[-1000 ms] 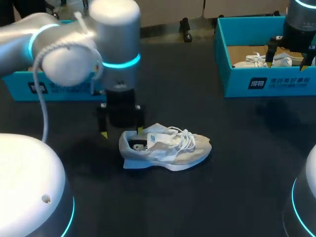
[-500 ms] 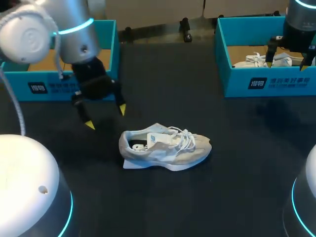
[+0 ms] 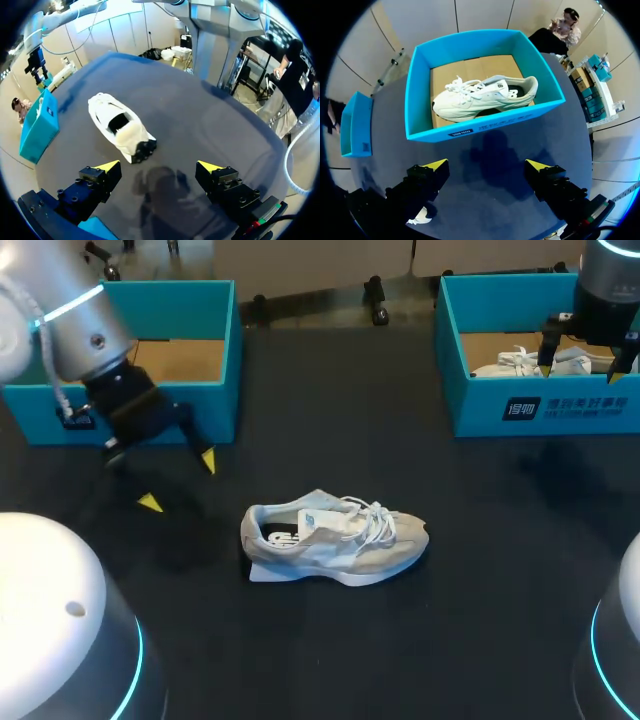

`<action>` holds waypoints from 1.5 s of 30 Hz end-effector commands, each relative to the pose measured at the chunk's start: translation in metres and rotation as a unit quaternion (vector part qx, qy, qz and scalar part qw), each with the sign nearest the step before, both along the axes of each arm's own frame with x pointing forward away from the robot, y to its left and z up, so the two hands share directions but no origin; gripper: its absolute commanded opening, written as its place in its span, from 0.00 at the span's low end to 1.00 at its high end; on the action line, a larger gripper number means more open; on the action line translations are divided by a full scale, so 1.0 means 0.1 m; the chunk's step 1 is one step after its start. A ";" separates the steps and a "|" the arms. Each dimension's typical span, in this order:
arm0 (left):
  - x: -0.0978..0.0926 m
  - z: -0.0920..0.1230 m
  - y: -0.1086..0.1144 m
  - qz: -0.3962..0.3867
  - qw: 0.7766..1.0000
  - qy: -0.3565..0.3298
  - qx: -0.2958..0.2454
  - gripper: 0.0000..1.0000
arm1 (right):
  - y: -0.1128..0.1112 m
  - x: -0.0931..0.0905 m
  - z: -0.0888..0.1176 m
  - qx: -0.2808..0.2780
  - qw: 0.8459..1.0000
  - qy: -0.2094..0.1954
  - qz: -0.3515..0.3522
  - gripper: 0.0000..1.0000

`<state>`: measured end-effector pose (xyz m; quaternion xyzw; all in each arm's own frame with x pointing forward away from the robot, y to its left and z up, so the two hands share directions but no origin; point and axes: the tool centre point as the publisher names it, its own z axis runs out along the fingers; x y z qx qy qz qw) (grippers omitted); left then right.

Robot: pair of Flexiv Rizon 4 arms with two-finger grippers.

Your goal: Take the shoe out of the shoebox, open the shoe tongue, remove and reinsert the insole, then place the shoe into the shoebox

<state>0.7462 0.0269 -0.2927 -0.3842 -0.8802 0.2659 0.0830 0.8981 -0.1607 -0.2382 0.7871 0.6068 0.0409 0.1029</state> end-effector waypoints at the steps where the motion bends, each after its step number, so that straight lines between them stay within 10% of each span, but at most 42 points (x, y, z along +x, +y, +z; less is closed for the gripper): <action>1: -0.04 -0.02 0.03 0.005 1.000 -0.009 -0.005 1.00 | 0.00 -0.01 0.00 0.000 1.000 -0.002 0.000 1.00; 45: 0.10 -0.48 -0.20 0.240 0.951 0.158 -0.115 1.00 | 0.00 -0.01 0.00 0.000 1.000 -0.002 0.000 1.00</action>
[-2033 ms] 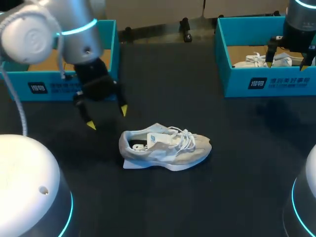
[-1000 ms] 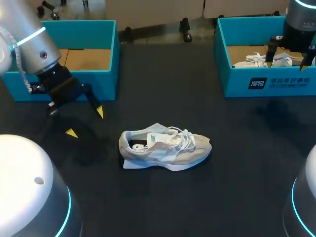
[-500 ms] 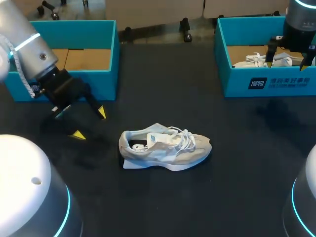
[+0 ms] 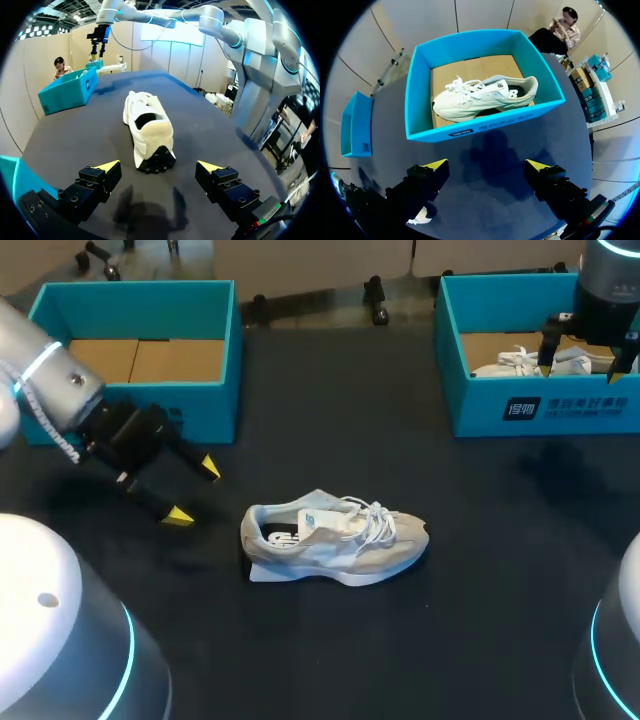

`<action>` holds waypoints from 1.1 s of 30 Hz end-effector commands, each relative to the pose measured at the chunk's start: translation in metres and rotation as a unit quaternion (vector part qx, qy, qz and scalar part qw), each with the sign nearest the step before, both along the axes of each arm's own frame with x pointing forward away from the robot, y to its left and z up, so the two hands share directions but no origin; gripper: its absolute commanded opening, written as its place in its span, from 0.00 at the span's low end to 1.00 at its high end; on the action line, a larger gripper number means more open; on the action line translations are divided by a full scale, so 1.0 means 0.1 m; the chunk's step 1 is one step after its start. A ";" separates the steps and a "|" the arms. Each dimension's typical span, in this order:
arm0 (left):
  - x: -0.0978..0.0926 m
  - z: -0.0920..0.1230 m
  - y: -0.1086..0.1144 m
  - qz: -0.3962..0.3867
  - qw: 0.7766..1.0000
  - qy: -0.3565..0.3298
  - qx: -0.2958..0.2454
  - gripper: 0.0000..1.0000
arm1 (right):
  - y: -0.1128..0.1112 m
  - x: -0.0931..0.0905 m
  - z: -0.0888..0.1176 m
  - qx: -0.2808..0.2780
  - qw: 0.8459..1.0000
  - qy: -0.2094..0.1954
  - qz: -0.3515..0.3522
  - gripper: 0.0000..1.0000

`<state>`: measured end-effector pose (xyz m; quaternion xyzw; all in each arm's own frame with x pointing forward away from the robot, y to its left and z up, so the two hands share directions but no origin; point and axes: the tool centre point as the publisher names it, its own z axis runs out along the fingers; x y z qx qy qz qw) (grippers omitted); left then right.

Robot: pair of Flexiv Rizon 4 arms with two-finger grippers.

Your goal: Take the shoe out of the shoebox, open the shoe tongue, remove and reinsert the insole, then place the shoe into the shoebox

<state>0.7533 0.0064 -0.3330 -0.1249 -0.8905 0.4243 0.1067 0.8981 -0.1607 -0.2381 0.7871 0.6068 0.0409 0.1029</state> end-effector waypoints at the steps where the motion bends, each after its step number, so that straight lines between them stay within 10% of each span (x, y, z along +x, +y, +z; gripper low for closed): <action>1: 0.03 -0.09 0.02 0.005 1.000 0.007 -0.010 1.00 | 0.00 -0.01 0.00 0.000 1.000 -0.002 0.000 1.00; 16: -0.05 -0.25 0.38 0.088 0.994 0.020 -0.054 1.00 | 0.00 -0.01 0.00 0.000 1.000 -0.002 0.000 1.00; 33: -0.11 -0.49 0.22 0.134 0.981 0.018 -0.136 1.00 | 0.00 -0.01 0.00 0.000 1.000 -0.002 0.000 1.00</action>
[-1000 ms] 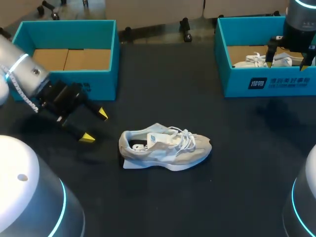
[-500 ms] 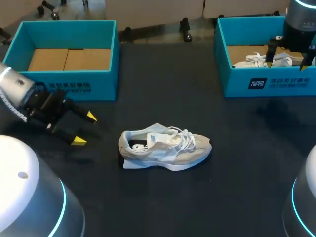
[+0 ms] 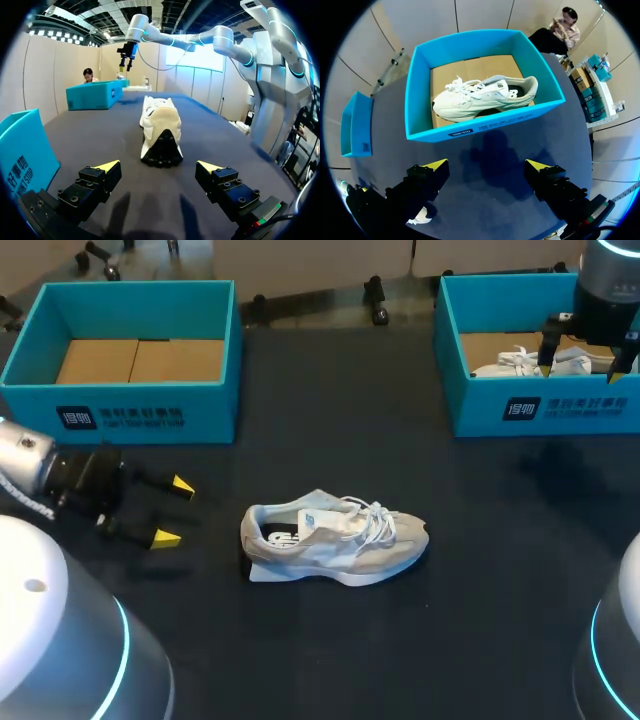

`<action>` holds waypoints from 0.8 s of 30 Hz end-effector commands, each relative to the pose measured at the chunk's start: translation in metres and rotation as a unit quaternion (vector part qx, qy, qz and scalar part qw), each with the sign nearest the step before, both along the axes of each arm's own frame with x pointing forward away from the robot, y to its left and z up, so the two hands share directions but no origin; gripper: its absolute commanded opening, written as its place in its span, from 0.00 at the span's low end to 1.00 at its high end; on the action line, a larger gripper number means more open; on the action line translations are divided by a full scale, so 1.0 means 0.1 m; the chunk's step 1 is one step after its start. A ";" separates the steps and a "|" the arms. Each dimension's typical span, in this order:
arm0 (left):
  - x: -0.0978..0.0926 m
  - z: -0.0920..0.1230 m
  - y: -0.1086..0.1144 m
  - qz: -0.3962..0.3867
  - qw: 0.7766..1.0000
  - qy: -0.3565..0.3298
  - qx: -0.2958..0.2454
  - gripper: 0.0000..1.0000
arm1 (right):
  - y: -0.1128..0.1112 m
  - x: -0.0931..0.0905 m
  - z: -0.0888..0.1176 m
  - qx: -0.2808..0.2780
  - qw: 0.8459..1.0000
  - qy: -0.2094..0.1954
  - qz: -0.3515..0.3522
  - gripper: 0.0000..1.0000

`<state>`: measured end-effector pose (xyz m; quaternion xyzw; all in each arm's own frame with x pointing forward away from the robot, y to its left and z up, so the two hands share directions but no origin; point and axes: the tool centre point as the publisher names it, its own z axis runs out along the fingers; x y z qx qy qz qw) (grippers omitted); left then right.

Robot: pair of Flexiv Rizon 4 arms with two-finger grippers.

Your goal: Take the shoe out of the shoebox, open the shoe tongue, remove and reinsert the insole, then place the shoe into the shoebox

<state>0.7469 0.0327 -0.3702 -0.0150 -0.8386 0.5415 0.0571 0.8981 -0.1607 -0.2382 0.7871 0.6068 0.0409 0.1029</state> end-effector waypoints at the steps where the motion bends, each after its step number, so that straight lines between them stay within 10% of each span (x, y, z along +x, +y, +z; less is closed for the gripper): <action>1: -0.05 -0.14 -0.05 0.011 1.000 -0.003 -0.026 1.00 | 0.00 -0.01 0.00 0.000 1.000 -0.002 0.000 1.00; 24: -0.13 -0.38 0.00 0.027 0.999 0.006 -0.038 1.00 | 0.00 -0.01 0.00 0.000 1.000 -0.002 0.000 1.00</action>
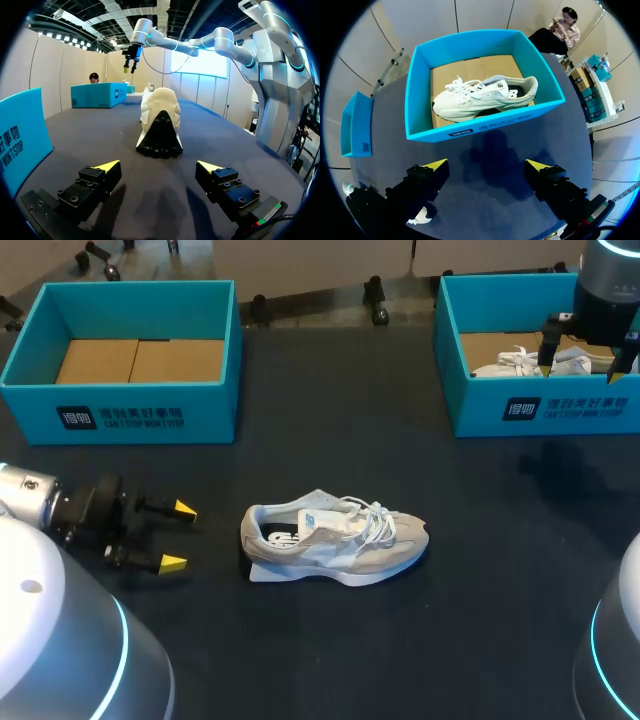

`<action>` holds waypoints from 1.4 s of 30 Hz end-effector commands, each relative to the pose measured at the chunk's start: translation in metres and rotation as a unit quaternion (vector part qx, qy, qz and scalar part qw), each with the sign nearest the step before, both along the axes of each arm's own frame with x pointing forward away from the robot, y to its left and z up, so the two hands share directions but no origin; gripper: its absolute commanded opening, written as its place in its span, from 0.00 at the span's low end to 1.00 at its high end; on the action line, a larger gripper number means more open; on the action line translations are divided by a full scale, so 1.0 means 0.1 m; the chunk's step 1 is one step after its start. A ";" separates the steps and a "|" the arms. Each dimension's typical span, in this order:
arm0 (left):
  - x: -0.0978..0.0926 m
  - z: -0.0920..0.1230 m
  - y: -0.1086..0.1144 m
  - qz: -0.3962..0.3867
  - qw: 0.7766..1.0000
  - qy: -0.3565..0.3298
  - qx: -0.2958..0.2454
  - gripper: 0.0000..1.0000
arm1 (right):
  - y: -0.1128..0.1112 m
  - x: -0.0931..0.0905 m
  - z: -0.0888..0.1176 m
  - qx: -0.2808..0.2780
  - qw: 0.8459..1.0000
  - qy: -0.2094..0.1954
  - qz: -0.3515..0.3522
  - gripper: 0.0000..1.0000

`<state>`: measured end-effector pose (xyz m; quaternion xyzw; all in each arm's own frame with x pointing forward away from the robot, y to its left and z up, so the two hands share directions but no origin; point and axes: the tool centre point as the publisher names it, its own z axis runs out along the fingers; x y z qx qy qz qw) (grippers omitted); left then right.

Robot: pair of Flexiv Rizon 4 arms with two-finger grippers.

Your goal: Take the shoe out of the shoebox, open the shoe tongue, remove and reinsert the insole, then place the shoe into the shoebox

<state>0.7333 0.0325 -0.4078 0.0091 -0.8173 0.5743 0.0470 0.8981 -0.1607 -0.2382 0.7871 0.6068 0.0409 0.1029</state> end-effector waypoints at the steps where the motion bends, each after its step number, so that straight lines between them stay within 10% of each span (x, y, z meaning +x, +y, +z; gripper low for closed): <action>1: 0.00 0.00 0.00 0.000 1.000 0.000 0.000 1.00 | 0.00 -0.01 0.00 0.000 1.000 -0.002 0.000 1.00; 42: -0.10 0.01 -0.81 0.048 0.998 -0.037 -0.015 1.00 | 0.00 -0.01 0.00 0.000 1.000 -0.002 0.000 1.00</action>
